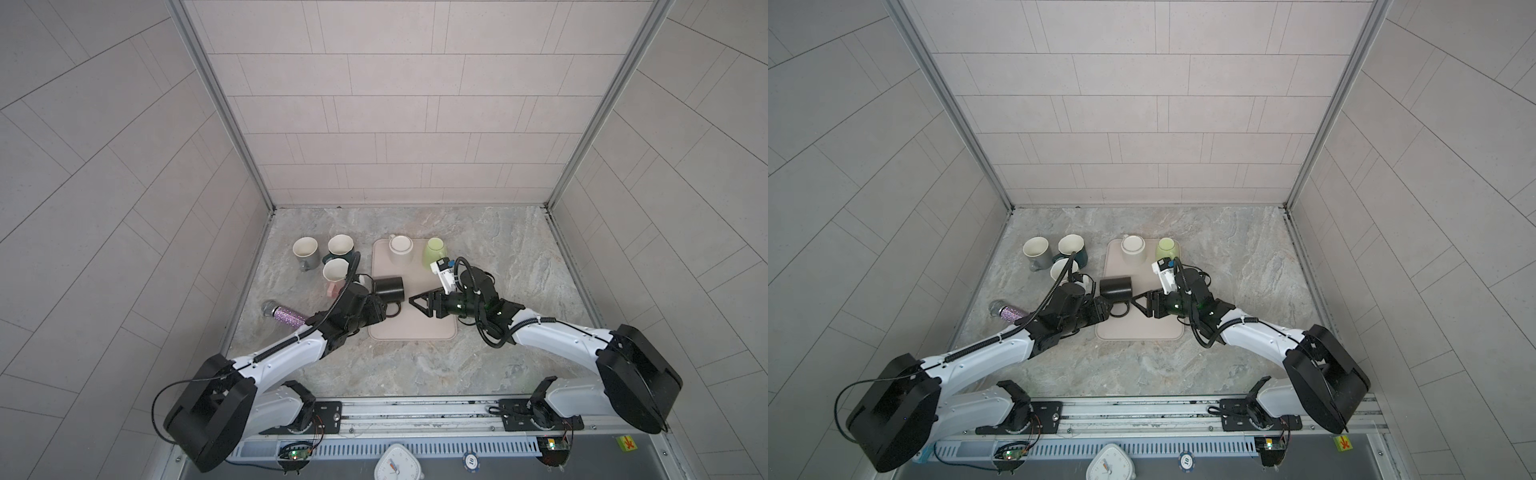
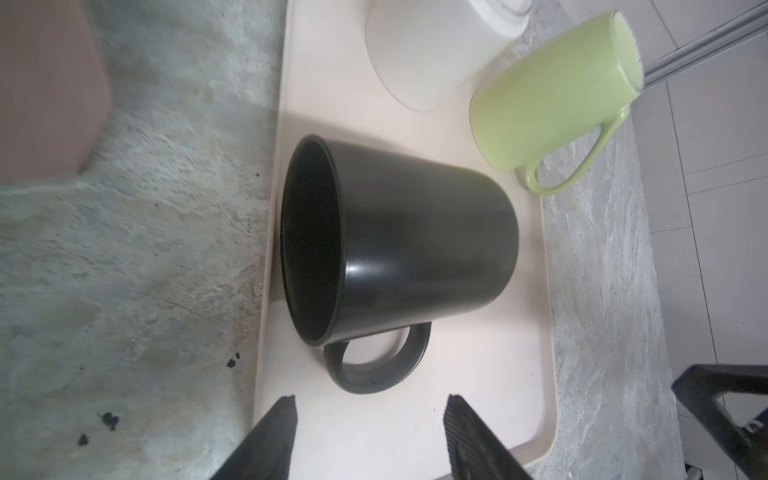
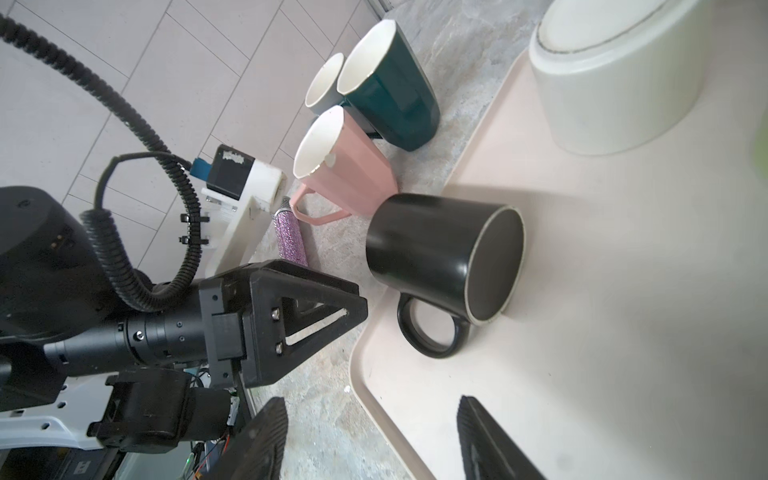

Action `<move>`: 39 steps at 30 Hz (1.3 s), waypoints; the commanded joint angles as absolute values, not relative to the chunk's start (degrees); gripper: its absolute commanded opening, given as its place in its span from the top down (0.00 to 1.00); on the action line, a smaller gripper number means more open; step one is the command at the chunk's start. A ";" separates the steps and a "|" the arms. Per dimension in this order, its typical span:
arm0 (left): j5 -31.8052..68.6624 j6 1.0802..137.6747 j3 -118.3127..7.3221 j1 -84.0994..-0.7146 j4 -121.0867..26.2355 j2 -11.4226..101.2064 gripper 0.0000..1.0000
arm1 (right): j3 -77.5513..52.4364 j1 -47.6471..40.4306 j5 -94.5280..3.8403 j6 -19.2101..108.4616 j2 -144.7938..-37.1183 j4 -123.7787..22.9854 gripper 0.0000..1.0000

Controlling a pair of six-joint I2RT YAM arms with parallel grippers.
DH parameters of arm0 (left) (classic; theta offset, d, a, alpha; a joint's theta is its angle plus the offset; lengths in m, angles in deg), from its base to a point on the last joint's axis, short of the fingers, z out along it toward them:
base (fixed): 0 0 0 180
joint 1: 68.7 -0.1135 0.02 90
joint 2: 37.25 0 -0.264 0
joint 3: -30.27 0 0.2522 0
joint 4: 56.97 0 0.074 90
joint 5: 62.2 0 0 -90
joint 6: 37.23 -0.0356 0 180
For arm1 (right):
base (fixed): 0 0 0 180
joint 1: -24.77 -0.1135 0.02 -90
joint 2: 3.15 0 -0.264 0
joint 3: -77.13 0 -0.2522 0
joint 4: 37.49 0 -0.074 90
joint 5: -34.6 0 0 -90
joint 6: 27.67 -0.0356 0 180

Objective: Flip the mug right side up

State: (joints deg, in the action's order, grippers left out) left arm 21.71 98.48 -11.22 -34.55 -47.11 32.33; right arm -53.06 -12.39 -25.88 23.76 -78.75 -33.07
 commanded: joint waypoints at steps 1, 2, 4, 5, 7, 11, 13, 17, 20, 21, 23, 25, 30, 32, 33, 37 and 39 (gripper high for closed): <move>17.97 100.45 -12.08 -34.77 -50.34 35.02 0.39 | -55.21 -12.09 -26.76 25.36 -75.32 -37.89 0.34; 17.65 101.01 -12.02 -34.69 -51.28 35.97 0.40 | -55.73 -12.12 -27.38 25.63 -74.27 -38.56 0.34; 17.47 101.63 -12.15 -34.68 -52.30 37.31 0.41 | -56.60 -11.76 -27.97 25.72 -72.39 -39.57 0.34; 17.42 101.77 -12.23 -34.64 -52.61 37.76 0.42 | -57.06 -11.58 -28.04 25.85 -71.58 -39.94 0.33; 17.66 101.73 -12.50 -34.68 -52.61 38.05 0.44 | -57.59 -11.42 -28.30 26.32 -69.92 -41.26 0.33; 19.58 101.25 -12.94 -34.68 -51.24 37.99 0.46 | -58.94 -11.11 -29.61 26.81 -67.00 -43.20 0.33; 19.74 101.12 -13.02 -34.68 -51.37 38.64 0.46 | -59.57 -10.85 -29.77 26.82 -66.12 -43.59 0.33; 19.37 101.44 -12.85 -34.68 -53.48 40.54 0.47 | -60.30 -10.41 -29.99 26.81 -64.30 -44.30 0.33; 18.75 101.57 -12.69 -34.58 -55.20 41.73 0.48 | -60.67 -10.19 -30.23 26.90 -63.09 -44.84 0.33; 18.88 101.51 -12.67 -34.68 -55.62 41.88 0.48 | -60.71 -10.16 -30.21 26.93 -62.73 -44.88 0.33; 19.09 101.15 -12.84 -34.55 -56.05 42.28 0.52 | -60.90 -9.99 -30.32 27.04 -62.17 -45.26 0.33; 19.36 100.81 -13.15 -34.56 -56.06 42.68 0.52 | -60.98 -10.01 -30.43 27.17 -61.87 -45.58 0.33; 19.77 100.01 -13.82 -34.54 -56.18 44.13 0.54 | -61.34 -9.83 -30.59 27.23 -61.13 -45.87 0.33; 19.96 99.88 -13.90 -34.59 -56.43 45.08 0.55 | -61.39 -9.82 -30.90 27.29 -60.80 -46.12 0.33; 20.06 99.80 -13.90 -34.59 -56.61 45.51 0.55 | -61.36 -9.77 -30.88 27.35 -60.58 -46.22 0.33; 20.56 99.80 -13.90 -34.58 -57.37 47.13 0.55 | -61.36 -9.76 -30.96 27.74 -60.20 -46.60 0.33; 20.83 99.79 -13.90 -34.59 -57.93 47.84 0.55 | -61.39 -9.68 -30.97 27.70 -60.31 -46.74 0.33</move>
